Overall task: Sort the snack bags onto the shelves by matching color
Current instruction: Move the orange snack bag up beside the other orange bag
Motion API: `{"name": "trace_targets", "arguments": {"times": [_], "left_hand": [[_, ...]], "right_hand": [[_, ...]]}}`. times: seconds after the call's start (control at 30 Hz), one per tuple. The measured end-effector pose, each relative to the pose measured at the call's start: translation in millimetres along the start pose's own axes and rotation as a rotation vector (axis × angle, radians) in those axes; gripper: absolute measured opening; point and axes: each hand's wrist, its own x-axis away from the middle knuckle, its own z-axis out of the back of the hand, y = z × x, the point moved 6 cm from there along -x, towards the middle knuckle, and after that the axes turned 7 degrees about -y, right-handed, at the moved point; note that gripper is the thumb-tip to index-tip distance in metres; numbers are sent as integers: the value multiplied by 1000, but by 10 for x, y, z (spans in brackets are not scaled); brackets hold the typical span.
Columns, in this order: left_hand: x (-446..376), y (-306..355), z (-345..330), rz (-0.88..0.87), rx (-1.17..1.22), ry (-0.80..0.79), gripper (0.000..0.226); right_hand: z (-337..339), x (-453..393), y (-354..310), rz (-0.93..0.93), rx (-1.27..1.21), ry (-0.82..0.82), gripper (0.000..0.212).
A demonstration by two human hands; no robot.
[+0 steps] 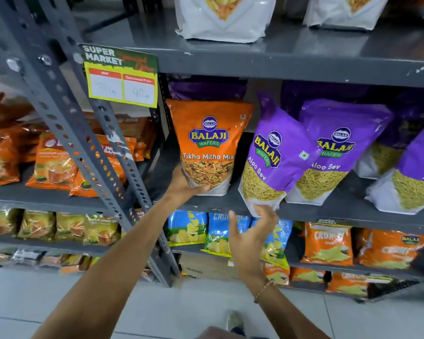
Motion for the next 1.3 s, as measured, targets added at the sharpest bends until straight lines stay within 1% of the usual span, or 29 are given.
{"name": "trace_targets", "arguments": {"times": [0.03,0.07,0.1,0.13,0.2,0.27,0.3,0.33,0.37,0.43,0.5,0.6,0.7,0.83,0.9,1.0,1.13,1.3], "left_hand": [[-31,-63,5,29,-19,-19,72],[-45,-114,37,55,-8,-11,75],[-78,-185,77,93,-22,-7,79],[-95,-212,100,112,-34,-23,80],[-128,-275,126,129,-59,-72,71],[-136,-272,148,124,-76,-80,61],[-151,-291,167,122,-79,-74,57],[-149,-285,175,113,-82,-73,55],[-151,-283,175,110,-82,-74,55],[-149,-281,187,104,-116,-55,53],[-136,-265,238,83,-185,-14,50],[-31,-262,350,58,-248,29,43],[286,-258,466,22,-268,102,35],[677,-186,575,-7,-161,151,32],[759,-43,615,-37,-153,150,32],[844,235,681,-108,-155,152,36],[982,690,763,-197,-166,145,33],[1085,1503,792,-338,-146,97,30]], "right_hand": [[-122,-25,-55,9,-33,-106,41],[-272,-95,-59,-19,-60,-233,39],[-423,-189,-33,-70,-70,-358,44],[-562,-306,42,-129,-61,-448,53],[-760,-536,196,-241,-28,-564,78],[-912,-693,320,-352,-14,-674,91],[-959,-743,368,-391,-14,-712,91],[-993,-776,400,-413,-15,-737,86],[-1008,-793,412,-423,-7,-751,76],[-1000,-804,400,-432,15,-748,57],[-975,-799,365,-419,28,-724,52],[-896,-730,275,-366,12,-707,55],[-803,-581,177,-278,-26,-713,63],[-695,-401,88,-250,-30,-688,62],[-623,-396,-14,-254,-88,-654,60],[-460,-495,-227,-236,-142,-601,67],[-74,-726,-606,-173,-201,-530,72],[503,-1123,-1146,-119,-266,-457,64]]}}
